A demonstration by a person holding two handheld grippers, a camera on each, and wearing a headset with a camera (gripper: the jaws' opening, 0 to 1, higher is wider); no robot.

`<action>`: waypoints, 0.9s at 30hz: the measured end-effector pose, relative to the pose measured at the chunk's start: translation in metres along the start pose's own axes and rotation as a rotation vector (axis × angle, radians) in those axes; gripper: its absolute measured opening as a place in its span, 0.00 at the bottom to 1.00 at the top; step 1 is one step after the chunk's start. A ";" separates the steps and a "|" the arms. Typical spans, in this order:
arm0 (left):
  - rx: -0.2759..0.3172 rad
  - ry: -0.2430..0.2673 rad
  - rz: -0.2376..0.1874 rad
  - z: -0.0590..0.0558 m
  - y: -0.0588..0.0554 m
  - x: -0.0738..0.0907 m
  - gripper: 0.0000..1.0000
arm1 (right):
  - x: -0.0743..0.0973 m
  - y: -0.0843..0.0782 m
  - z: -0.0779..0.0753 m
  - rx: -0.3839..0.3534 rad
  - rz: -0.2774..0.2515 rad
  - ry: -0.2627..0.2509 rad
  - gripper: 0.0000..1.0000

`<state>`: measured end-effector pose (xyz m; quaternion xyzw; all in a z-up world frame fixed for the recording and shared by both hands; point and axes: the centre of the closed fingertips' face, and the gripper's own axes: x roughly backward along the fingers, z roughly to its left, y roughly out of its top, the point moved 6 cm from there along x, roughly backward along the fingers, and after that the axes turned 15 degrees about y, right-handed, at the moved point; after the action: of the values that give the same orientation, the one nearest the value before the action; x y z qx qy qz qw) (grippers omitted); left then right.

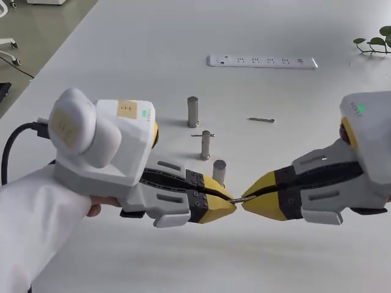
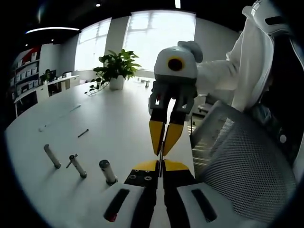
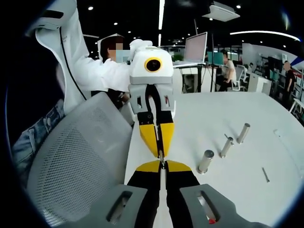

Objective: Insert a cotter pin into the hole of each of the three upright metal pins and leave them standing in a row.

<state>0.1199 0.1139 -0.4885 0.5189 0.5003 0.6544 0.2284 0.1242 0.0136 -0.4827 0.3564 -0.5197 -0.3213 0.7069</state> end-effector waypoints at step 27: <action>0.043 0.241 -0.050 0.035 -0.003 -0.003 0.35 | 0.018 -0.012 -0.028 0.003 -0.016 -0.088 0.00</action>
<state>0.1521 0.1270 -0.4937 0.4288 0.5509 0.6951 0.1717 0.1548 -0.0027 -0.4894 0.3471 -0.5479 -0.3415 0.6802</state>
